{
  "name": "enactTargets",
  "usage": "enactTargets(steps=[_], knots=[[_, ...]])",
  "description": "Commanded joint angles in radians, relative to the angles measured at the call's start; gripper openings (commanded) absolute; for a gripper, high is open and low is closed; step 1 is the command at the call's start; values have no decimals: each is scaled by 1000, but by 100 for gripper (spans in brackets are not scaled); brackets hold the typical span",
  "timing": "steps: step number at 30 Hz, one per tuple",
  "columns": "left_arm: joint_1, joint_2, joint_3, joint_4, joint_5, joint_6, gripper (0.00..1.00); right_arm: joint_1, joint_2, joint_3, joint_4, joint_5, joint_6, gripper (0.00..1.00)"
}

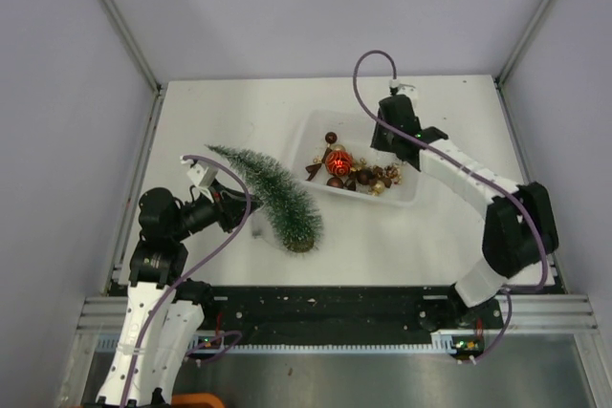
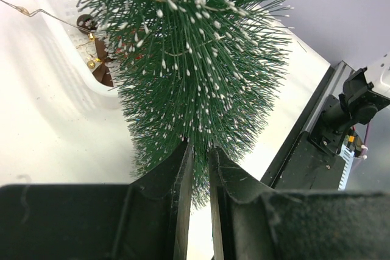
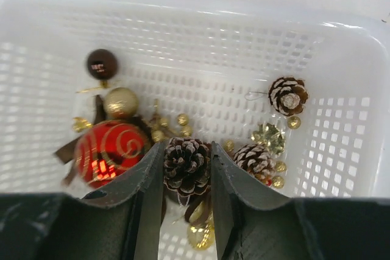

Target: Decorate the small christmas tree

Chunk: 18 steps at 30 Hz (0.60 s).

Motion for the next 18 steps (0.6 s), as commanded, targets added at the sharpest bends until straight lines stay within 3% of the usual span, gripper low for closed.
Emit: enactTargets(steps=[1, 5, 12, 18], knots=[[3, -8, 22, 16, -3, 24, 21, -7, -208, -47, 22, -163, 53, 11], [3, -9, 8, 33, -5, 15, 21, 4, -358, -121, 71, -364, 111, 11], [3, -14, 8, 29, -3, 21, 21, 75, -527, -250, 307, -793, 245, 12], [3, -20, 9, 27, 3, 21, 20, 213, -540, -286, 474, -869, 345, 13]])
